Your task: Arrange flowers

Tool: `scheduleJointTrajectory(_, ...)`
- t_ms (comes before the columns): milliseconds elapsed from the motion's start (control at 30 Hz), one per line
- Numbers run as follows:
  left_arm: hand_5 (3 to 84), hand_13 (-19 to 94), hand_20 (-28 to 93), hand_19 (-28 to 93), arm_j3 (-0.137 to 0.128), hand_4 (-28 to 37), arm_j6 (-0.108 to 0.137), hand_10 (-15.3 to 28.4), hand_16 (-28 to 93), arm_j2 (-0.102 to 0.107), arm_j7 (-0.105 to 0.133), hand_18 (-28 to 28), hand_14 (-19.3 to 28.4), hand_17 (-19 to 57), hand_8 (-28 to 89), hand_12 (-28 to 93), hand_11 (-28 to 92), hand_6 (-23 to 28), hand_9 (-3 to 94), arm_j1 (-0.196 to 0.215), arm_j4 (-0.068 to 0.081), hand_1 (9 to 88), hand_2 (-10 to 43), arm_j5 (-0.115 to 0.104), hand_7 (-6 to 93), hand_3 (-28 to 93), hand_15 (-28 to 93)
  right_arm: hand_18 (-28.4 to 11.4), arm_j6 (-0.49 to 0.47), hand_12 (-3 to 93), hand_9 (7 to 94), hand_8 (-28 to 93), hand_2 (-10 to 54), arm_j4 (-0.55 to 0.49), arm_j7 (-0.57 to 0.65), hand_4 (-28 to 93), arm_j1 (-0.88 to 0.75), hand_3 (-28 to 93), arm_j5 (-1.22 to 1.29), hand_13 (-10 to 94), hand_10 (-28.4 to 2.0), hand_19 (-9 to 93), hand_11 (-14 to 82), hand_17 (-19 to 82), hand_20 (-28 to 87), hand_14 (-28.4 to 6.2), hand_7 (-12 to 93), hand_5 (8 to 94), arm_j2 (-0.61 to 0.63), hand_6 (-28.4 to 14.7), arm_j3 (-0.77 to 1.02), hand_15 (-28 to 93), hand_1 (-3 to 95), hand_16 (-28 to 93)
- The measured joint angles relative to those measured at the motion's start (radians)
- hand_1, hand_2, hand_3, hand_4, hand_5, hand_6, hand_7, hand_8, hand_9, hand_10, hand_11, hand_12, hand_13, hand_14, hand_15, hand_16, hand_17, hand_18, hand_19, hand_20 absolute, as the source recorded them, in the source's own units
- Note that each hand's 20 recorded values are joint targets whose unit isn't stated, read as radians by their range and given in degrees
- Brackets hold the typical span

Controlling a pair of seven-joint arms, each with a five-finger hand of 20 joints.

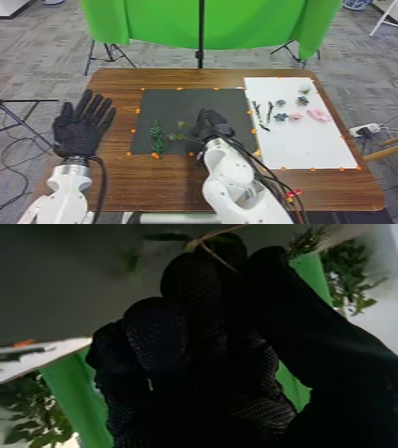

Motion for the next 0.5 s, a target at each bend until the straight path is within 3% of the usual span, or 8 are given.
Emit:
scheduleJointTrajectory(200,45.2,30,9,35,0.013,-28.3,0.001,14.9,-6,-0.001,-0.018,14.7,16.2,-8.7,-10,8,17,8.9,40.5,-0.018,0.013,27.4,16.8,-0.003,9.6,75,28,-28.4,0.002,29.6,74.7,14,-9.5,0.036,-0.006,-23,-0.022,77,0.044,65,-18.5,93,48.4,33,52,-18.2,35,76.7,-0.055,-5.5,0.032,76,41.3,26)
scheduleJointTrajectory(500,45.1,30,9,34,0.012,-28.3,-0.001,14.7,-6,-0.009,-0.016,14.4,16.1,-8.4,-10,8,17,8.9,40.2,-0.011,0.014,27.5,16.7,-0.009,9.7,76,29,-28.4,0.036,26.5,73.8,4,-9.5,0.003,-0.005,-25,-0.037,81,0.095,64,-19.2,93,45.2,32,52,-18.2,30,74.9,-0.047,-5.9,0.031,75,36.9,24)
